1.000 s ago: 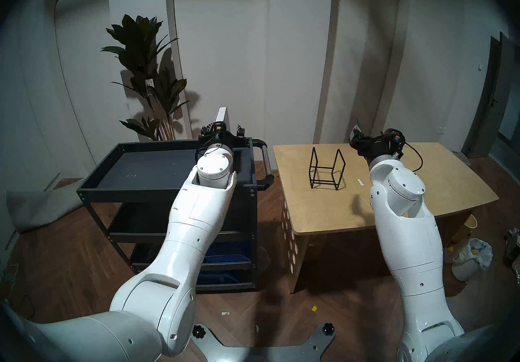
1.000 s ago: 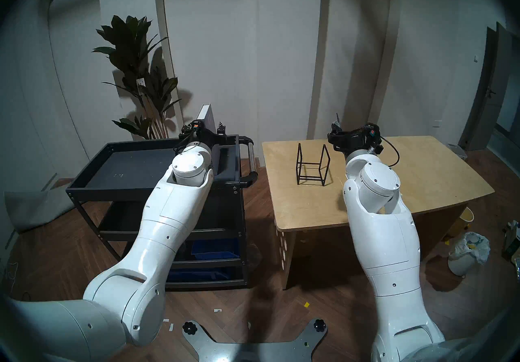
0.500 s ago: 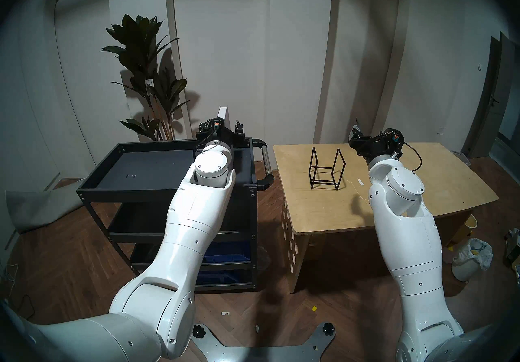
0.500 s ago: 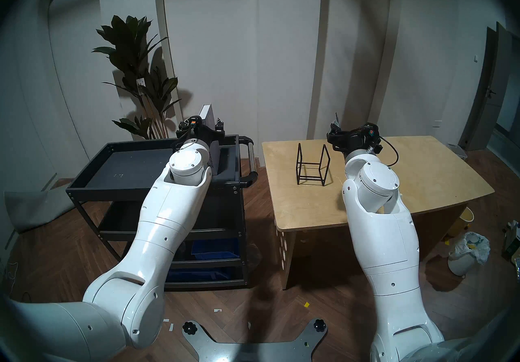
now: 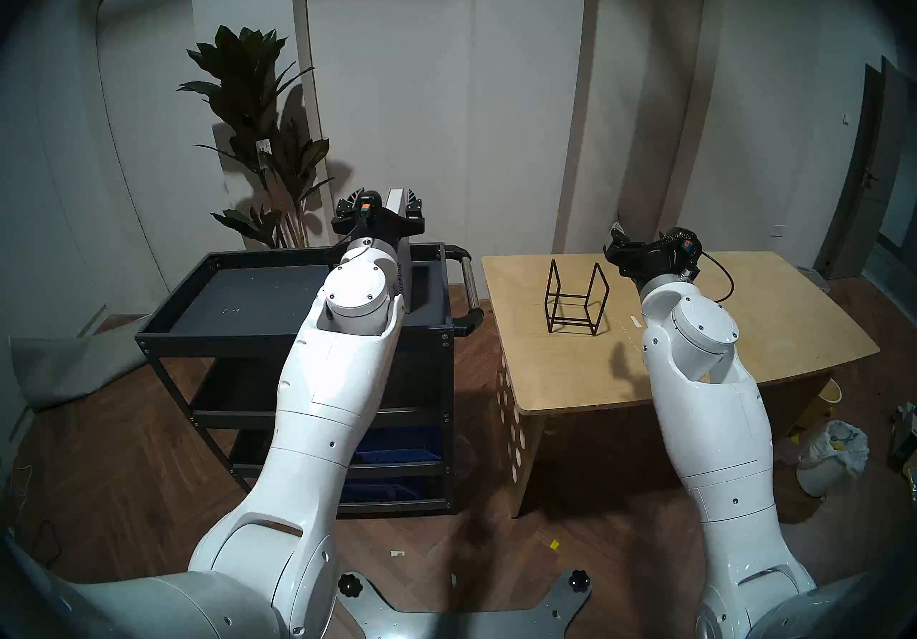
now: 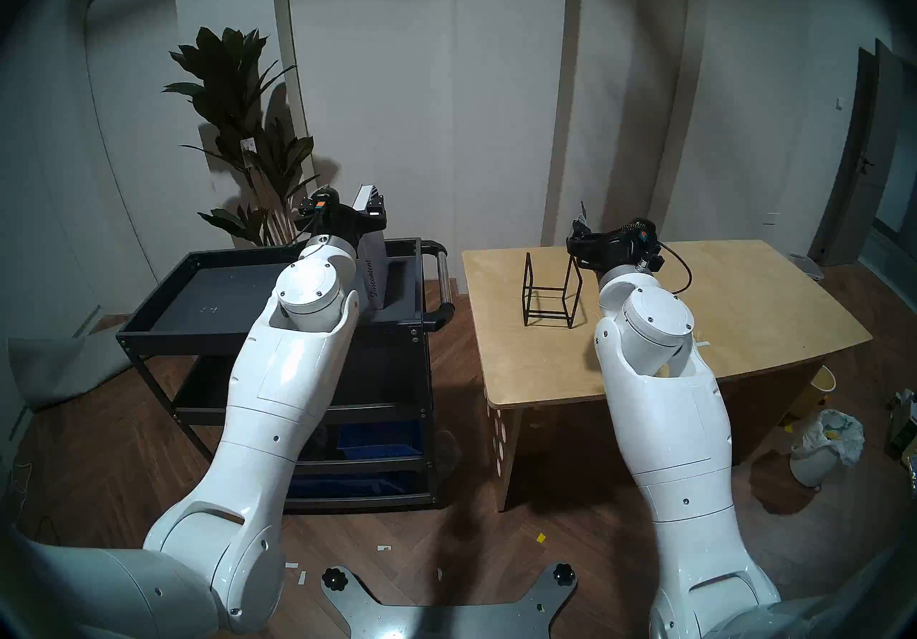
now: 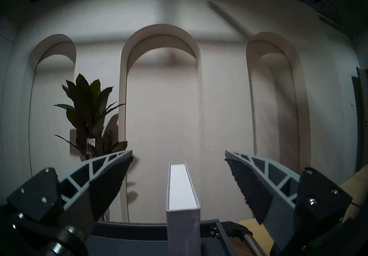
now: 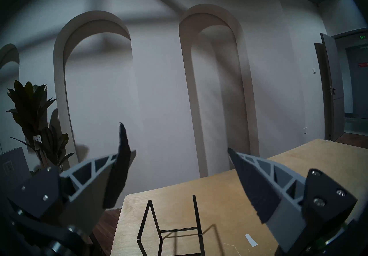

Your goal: Transfer books between table and cart

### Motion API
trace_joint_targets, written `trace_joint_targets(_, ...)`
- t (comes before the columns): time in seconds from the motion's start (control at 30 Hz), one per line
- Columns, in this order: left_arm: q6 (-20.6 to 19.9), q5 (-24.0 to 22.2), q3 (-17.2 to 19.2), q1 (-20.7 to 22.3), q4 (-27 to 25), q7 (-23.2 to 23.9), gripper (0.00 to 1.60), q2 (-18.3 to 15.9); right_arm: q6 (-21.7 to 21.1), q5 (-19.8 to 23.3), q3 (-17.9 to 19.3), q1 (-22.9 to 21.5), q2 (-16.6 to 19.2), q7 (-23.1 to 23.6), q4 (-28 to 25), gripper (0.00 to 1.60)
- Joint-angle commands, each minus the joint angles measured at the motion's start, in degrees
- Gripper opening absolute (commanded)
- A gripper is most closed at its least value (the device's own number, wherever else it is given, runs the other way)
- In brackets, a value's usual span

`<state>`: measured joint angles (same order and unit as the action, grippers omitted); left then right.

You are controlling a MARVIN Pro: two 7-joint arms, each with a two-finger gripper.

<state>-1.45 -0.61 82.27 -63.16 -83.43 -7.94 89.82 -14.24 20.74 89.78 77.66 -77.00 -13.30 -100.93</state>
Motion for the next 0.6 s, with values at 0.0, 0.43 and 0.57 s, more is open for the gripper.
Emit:
trace_joint_targets(0.0,3.64,-1.04,1.0,-0.28,-6.62,1.0,1.6,-0.8,0.42,-0.25,-0.04,-1.11,0.11,0.05,-0.83,1.6)
trace_joint_targets(0.43,1.77,-1.59,5.39,-10.68,-17.54,2.79,1.6,-6.17,1.16,-1.54,-2.27,-0.02,0.57,1.71,-0.46,1.6)
trace_joint_targets(0.57,-1.3,-1.92,6.67,-14.47,-20.35,3.51,1.6,-7.37,1.59,-2.26,-3.03,0.38,1.04,2.16,-0.01,1.6)
